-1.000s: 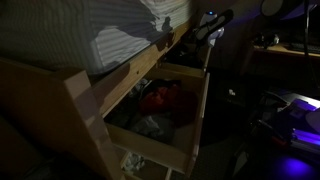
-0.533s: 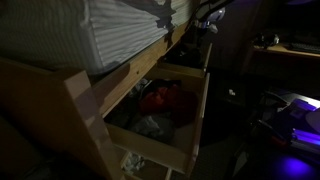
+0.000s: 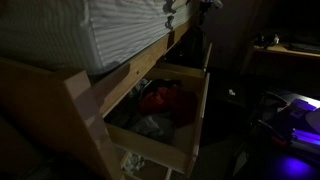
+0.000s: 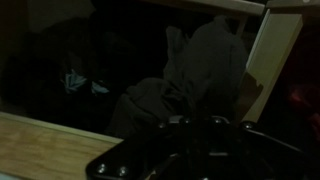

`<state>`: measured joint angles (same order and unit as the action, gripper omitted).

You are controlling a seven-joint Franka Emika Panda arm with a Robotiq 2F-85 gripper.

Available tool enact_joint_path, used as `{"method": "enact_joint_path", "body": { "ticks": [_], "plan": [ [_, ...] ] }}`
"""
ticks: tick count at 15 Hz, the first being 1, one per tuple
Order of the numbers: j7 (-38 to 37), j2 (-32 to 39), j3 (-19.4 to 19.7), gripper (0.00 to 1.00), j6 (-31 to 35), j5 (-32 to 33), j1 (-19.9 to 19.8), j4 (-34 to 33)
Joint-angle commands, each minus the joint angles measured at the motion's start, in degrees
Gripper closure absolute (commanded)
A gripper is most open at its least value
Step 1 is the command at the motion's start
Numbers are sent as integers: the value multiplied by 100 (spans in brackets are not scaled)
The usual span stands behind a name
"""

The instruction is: Take the green garment out of the top right drawer, put it in the top left drawer then close both drawers

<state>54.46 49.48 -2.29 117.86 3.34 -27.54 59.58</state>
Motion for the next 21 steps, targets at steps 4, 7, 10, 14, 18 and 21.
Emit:
{"method": "enact_joint_path", "body": {
  "ticks": [4, 7, 10, 14, 18, 21],
  "plan": [
    [447, -1974, -168, 98, 397, 153, 269, 1829],
    [685, -2741, -345, 98, 277, 167, 445, 2499],
    [1018, -3533, -202, 98, 63, -170, 892, 3217],
    [1947, -4287, -215, 98, -531, -865, 1301, 3893],
    [3031, -4545, -16, 98, -922, -1312, 1619, 4432],
    [3920, -4474, 196, 98, -394, -1360, 1684, 5145]
  ]
}}
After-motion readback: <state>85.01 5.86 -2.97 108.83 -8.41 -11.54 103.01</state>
